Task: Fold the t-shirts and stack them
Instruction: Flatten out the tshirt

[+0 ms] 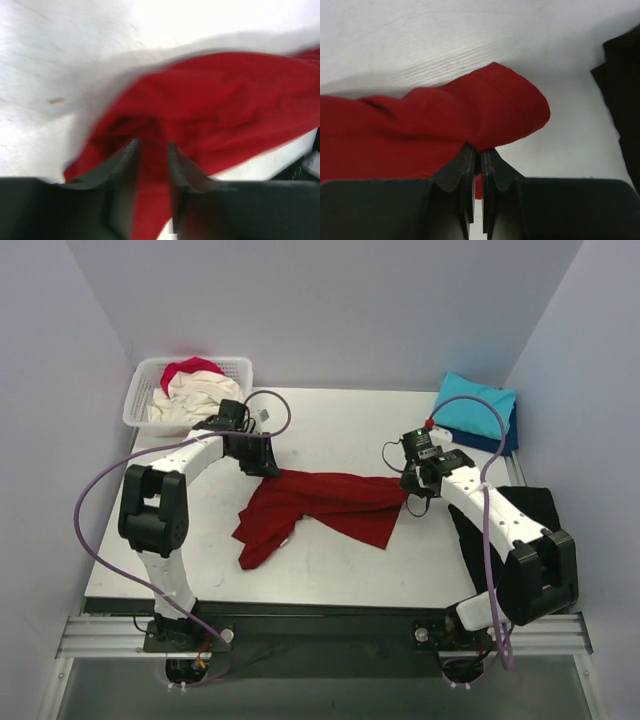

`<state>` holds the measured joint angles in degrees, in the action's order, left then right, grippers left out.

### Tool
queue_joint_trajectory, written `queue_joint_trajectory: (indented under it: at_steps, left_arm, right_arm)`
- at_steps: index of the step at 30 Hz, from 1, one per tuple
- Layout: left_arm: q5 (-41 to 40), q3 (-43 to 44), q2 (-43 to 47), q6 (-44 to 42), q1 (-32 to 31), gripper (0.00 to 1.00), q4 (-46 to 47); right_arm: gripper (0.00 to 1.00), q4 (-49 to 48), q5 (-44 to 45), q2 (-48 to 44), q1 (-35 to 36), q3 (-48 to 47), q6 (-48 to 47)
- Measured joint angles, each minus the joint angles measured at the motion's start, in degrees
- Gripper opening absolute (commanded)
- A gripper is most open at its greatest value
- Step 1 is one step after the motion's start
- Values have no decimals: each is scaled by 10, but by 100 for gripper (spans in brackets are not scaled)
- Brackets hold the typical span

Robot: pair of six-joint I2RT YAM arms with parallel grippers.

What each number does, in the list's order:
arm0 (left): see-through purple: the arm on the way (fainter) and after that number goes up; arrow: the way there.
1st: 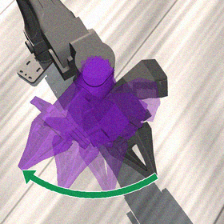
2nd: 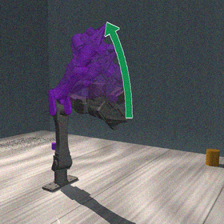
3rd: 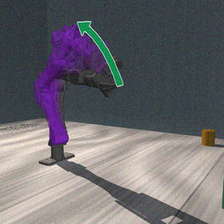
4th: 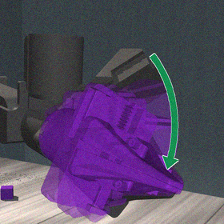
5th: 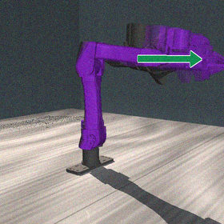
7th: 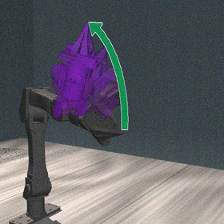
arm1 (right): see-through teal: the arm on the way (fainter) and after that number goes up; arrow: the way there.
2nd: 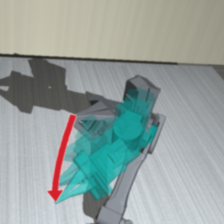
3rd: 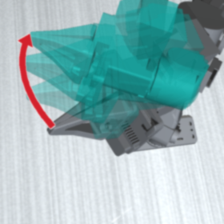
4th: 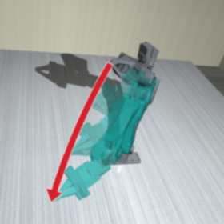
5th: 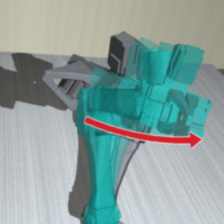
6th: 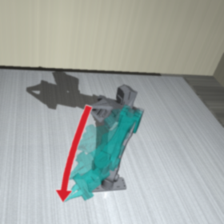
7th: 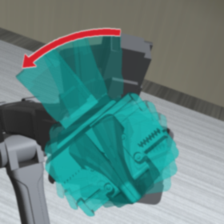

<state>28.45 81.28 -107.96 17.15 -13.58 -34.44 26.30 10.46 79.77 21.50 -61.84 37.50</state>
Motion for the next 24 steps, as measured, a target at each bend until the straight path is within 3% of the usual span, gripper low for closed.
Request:
queue_joint_trajectory:
  at_steps: [3, 5, 9, 11, 15, 24]
  left_arm:
    - [-65, 13, -21, 7, 2, 58, 22]
    - [-94, 20, -14, 8, 6, 62, 36]
    - [-149, 13, 41, 6, 11, 61, 57]
    - [-159, -1, 86, 2, 10, 54, 55]
    - [-162, -48, 182, -9, 0, 53, 43]
    - [-118, -291, 337, 19, -63, 55, -7]
  right_arm:
    - [0, 9, 40, 31, -22, 0, 2]
    - [0, 14, 63, 31, -46, -4, 3]
    - [0, 18, 87, 32, -84, -21, 8]
    - [0, 23, 94, 35, -99, -30, 11]
    - [0, 31, 103, 47, -107, -40, 15]
    - [0, 43, 91, 88, -106, -50, 23]
